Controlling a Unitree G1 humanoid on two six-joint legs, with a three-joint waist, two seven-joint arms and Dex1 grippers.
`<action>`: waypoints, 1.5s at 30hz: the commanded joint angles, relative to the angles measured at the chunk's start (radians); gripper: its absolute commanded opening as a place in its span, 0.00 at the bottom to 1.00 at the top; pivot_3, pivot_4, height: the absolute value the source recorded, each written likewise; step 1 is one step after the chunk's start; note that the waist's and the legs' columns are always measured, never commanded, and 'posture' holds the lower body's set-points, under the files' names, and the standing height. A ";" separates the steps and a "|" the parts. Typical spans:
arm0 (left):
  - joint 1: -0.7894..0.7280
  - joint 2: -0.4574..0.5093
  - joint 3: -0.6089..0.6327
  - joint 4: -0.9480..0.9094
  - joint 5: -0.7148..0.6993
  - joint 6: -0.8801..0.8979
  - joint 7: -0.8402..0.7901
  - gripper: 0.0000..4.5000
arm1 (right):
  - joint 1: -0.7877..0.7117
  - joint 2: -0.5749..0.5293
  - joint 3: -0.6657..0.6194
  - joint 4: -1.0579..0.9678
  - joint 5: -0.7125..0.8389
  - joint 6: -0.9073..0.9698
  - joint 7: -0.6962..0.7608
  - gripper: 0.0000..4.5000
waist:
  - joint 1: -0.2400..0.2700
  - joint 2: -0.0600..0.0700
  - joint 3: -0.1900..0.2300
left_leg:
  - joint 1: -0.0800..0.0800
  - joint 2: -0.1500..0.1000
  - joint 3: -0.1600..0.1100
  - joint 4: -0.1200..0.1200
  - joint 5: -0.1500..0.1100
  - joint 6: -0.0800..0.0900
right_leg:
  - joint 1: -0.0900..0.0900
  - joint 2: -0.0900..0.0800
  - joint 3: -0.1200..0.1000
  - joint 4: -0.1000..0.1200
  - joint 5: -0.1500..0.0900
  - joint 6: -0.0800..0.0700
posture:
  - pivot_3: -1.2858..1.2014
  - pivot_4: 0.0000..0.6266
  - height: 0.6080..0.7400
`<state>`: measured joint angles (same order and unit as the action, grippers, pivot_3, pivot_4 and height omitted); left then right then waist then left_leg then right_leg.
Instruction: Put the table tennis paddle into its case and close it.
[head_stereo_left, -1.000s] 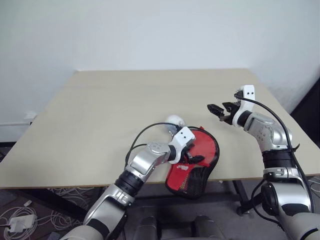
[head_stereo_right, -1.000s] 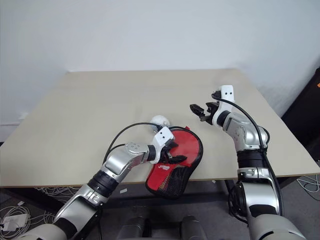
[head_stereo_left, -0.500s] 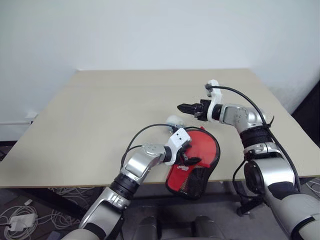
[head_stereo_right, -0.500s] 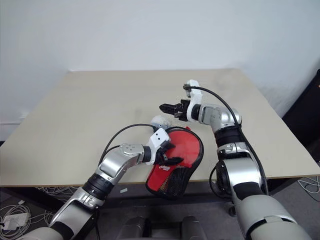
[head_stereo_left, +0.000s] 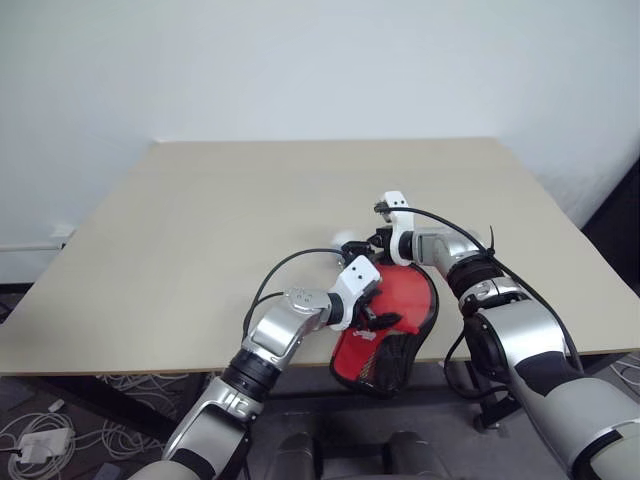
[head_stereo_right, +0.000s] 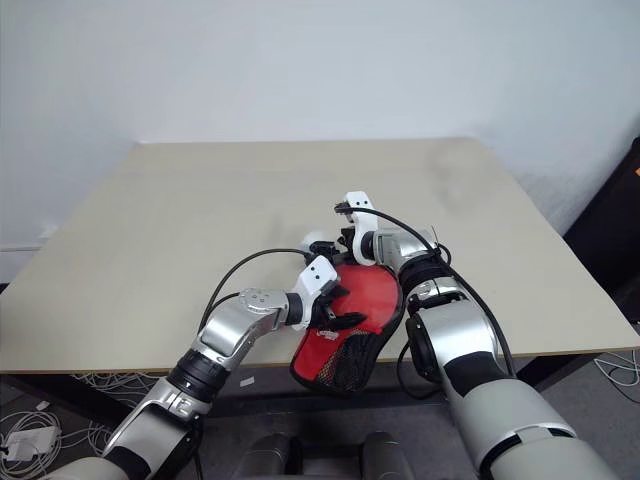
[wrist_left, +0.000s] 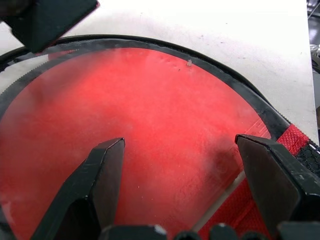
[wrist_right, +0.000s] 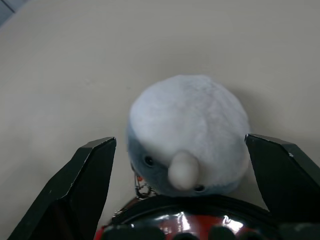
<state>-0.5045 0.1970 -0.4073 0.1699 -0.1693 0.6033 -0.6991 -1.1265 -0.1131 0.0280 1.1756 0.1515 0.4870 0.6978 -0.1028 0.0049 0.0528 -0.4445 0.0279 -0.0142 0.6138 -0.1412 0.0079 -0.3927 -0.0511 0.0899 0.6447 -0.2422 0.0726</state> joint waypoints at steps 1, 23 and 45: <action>0.028 0.005 -0.011 0.040 0.027 0.046 0.012 0.83 | -0.047 0.004 -0.024 0.004 -0.012 -0.050 -0.017 1.00 | 0.000 0.000 0.000 | 0.000 0.000 0.000 0.000 0.000 0.000 | 0.000 0.000 0.000 0.000 0.000 0.000 | 0.52 0.00 0.82; 0.016 -0.005 0.002 0.067 0.032 0.063 0.022 0.84 | -0.052 -0.029 -0.159 -0.042 0.031 0.019 -0.077 0.01 | 0.000 0.000 0.000 | 0.000 0.000 0.000 0.000 0.000 0.000 | 0.000 0.000 0.000 0.000 0.000 0.000 | 0.52 0.00 0.82; 0.010 -0.022 0.012 0.087 0.040 0.059 0.031 0.84 | -0.030 0.016 -0.104 -0.086 0.012 0.104 -0.022 0.93 | 0.000 0.000 0.000 | 0.000 0.000 0.000 0.000 0.000 0.000 | 0.000 0.000 -0.001 0.000 0.000 0.000 | 0.52 0.00 0.82</action>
<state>-0.5157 0.1624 -0.3803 0.1975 -0.1624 0.6204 -0.6800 -1.1428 -0.0976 -0.0697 1.1056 0.1611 0.5935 0.6858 -0.1027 0.0050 0.0526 -0.4446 0.0278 -0.0145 0.6140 -0.1412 0.0079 -0.3926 -0.0512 0.0892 0.6451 -0.2422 0.0726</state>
